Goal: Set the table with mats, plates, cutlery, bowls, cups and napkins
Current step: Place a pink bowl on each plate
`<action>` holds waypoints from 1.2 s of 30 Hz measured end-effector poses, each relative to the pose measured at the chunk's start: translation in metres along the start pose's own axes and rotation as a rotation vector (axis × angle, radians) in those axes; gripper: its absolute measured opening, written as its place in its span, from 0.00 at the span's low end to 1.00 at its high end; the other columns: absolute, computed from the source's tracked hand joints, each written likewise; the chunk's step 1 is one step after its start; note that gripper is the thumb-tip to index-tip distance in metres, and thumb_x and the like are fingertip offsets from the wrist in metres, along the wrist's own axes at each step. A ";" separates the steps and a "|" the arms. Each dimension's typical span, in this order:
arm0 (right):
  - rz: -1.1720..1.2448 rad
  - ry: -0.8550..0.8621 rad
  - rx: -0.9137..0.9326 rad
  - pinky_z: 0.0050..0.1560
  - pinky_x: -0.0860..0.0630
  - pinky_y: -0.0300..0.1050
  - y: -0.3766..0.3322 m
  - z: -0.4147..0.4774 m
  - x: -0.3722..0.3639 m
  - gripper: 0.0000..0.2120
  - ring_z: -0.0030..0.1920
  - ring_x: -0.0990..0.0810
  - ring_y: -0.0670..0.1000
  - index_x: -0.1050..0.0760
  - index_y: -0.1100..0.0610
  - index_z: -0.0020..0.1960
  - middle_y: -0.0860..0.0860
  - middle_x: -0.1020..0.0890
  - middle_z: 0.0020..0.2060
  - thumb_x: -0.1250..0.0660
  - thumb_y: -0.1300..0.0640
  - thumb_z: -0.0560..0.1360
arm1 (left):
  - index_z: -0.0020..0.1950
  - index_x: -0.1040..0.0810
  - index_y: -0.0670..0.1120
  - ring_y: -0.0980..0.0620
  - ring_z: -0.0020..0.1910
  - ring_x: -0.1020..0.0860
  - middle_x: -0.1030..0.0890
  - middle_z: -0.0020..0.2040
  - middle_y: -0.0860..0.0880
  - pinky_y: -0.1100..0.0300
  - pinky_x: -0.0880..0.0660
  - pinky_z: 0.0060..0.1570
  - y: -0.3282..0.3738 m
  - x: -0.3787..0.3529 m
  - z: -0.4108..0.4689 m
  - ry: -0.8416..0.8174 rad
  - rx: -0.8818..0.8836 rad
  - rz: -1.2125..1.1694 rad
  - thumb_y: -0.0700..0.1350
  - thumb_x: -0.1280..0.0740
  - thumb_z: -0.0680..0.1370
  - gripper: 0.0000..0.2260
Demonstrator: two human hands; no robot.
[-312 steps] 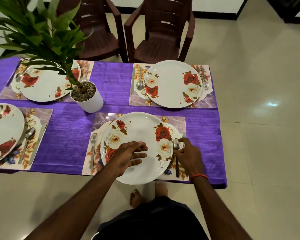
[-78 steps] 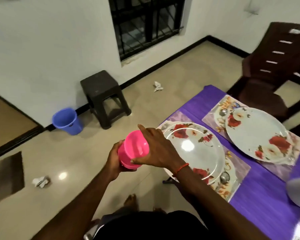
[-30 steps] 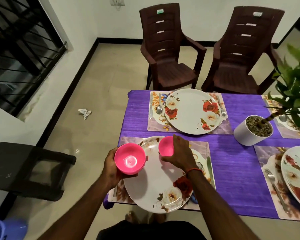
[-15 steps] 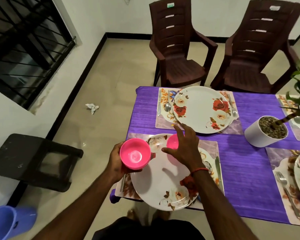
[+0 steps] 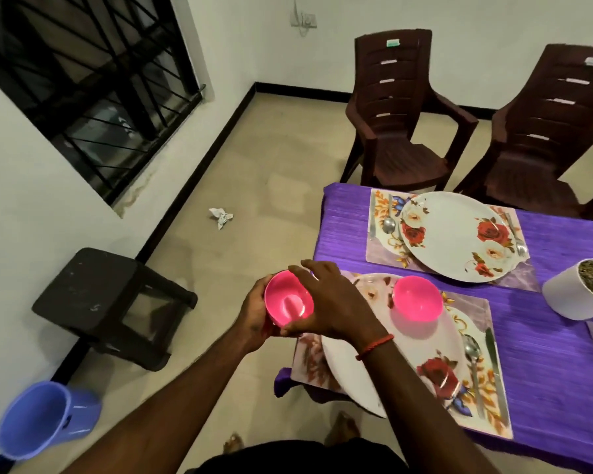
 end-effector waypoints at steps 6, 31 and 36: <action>-0.016 -0.062 -0.009 0.61 0.24 0.53 -0.077 0.036 -0.050 0.53 0.70 0.34 0.54 0.44 0.47 0.79 0.50 0.33 0.74 0.27 0.28 0.62 | 0.62 0.21 0.52 0.36 0.58 0.20 0.19 0.61 0.41 0.35 0.19 0.48 0.027 0.086 -0.015 -0.058 -0.025 0.099 0.63 0.40 0.82 0.19; 0.121 -0.040 0.067 0.63 0.26 0.49 -0.164 0.220 -0.078 0.52 0.71 0.39 0.50 0.42 0.45 0.79 0.47 0.35 0.73 0.21 0.35 0.62 | 0.64 0.24 0.53 0.35 0.56 0.19 0.20 0.60 0.40 0.39 0.17 0.48 0.168 0.220 0.066 -0.018 -0.087 0.183 0.73 0.48 0.72 0.33; 0.138 0.013 0.037 0.58 0.24 0.48 -0.142 0.284 -0.059 0.52 0.72 0.40 0.49 0.42 0.45 0.79 0.47 0.36 0.73 0.20 0.37 0.62 | 0.68 0.25 0.51 0.35 0.58 0.21 0.21 0.62 0.40 0.43 0.18 0.44 0.224 0.210 0.113 0.000 -0.075 0.198 0.77 0.34 0.63 0.42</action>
Point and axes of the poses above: each hand's wrist, its own z-axis towards the middle knuckle, its own x-axis out of the back of the hand, y = z × x, the point moved 4 cm from there along z, towards the middle knuckle
